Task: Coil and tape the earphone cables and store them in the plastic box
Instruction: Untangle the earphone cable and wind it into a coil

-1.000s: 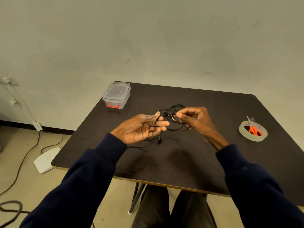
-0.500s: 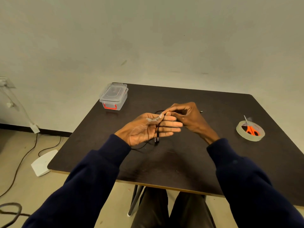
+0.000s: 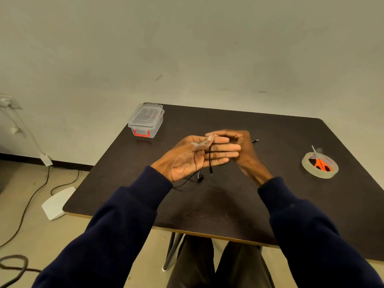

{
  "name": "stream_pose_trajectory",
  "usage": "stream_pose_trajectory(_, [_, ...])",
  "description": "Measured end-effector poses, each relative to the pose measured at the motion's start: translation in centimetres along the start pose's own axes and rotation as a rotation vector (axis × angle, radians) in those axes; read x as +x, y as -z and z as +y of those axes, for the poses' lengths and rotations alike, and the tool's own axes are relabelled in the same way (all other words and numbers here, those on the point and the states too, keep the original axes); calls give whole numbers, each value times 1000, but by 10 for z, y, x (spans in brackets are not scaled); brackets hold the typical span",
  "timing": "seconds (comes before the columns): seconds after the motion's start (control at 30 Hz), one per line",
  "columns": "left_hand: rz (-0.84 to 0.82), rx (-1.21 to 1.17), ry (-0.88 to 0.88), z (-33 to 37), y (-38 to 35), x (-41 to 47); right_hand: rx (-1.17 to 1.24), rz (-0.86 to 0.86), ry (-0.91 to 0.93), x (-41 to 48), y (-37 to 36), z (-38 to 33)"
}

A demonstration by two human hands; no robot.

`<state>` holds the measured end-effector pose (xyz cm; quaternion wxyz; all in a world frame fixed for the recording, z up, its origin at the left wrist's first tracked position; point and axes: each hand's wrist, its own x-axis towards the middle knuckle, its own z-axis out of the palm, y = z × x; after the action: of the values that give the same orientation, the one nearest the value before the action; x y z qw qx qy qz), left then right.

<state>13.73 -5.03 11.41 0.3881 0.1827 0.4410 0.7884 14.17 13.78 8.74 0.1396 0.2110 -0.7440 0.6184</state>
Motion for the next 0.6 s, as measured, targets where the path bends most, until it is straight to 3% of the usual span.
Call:
stream_pose_trajectory(0.2, [32,-115,-127,1,2,5,13,54,-239,-26,-26,26])
stream_pose_trajectory(0.43, [61,-202,-285,4,7,9,50,3,-230,-47,-48,28])
stream_pose_trajectory(0.6, [189,-111,-403,4,18,20,-139,-54,-220,-48,-44,16])
